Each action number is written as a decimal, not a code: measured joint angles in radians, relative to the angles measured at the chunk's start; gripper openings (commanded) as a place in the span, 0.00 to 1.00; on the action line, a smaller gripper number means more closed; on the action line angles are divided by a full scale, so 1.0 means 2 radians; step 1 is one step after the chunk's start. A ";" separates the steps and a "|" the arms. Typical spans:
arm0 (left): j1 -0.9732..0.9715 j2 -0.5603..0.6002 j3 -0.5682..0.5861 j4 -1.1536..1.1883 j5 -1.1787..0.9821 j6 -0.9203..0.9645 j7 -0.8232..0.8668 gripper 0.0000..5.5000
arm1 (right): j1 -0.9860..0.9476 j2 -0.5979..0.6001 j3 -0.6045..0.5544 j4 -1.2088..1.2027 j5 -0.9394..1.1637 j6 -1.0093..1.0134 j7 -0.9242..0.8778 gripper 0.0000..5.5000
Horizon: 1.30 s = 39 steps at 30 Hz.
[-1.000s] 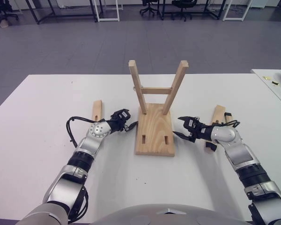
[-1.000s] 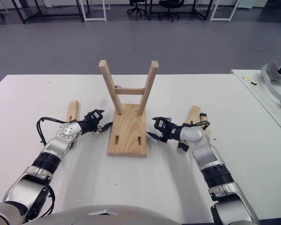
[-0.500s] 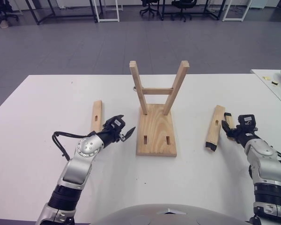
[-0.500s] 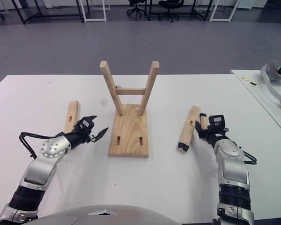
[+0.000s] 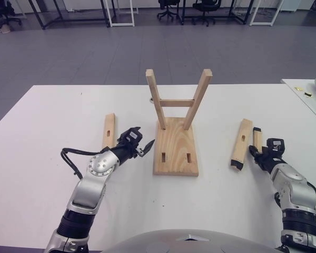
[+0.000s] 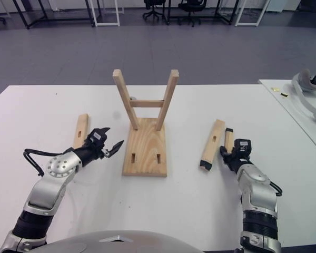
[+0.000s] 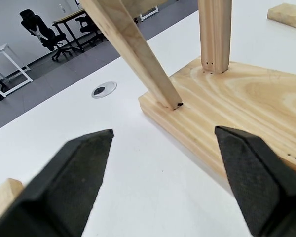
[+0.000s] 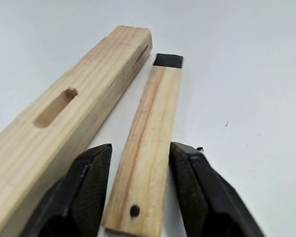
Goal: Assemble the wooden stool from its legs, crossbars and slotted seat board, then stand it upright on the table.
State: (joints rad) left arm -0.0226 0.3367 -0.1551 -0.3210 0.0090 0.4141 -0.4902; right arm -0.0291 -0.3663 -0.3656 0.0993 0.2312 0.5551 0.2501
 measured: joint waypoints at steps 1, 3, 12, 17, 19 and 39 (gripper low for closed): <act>-0.001 -0.001 0.000 -0.001 -0.002 0.005 0.002 0.69 | -0.002 0.000 -0.002 0.003 0.000 0.000 -0.004 0.26; -0.002 -0.004 0.002 -0.002 -0.004 0.008 0.007 0.69 | -0.004 0.000 -0.003 0.006 0.001 -0.001 -0.010 0.24; -0.124 -0.085 0.086 -0.084 -0.177 0.079 0.023 0.69 | -0.104 -0.042 0.010 -0.061 -0.052 -0.134 -0.053 0.24; -0.272 -0.145 0.181 -0.097 -0.426 0.170 0.092 0.69 | -0.228 -0.046 0.141 -0.243 -0.049 -0.150 0.016 0.24; -0.314 -0.148 0.212 -0.081 -0.527 0.184 0.130 0.69 | -0.242 -0.039 0.206 -0.308 -0.017 -0.144 0.069 0.24; -0.307 -0.075 0.212 -0.063 -0.723 0.146 0.231 0.09 | -0.222 -0.046 0.235 -0.353 0.020 -0.105 0.130 0.24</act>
State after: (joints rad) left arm -0.6366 0.1860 0.2682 -0.4461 -1.4374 0.7054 -0.0287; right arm -0.4735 -0.4582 0.1053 -0.6062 0.2714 0.3448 0.5106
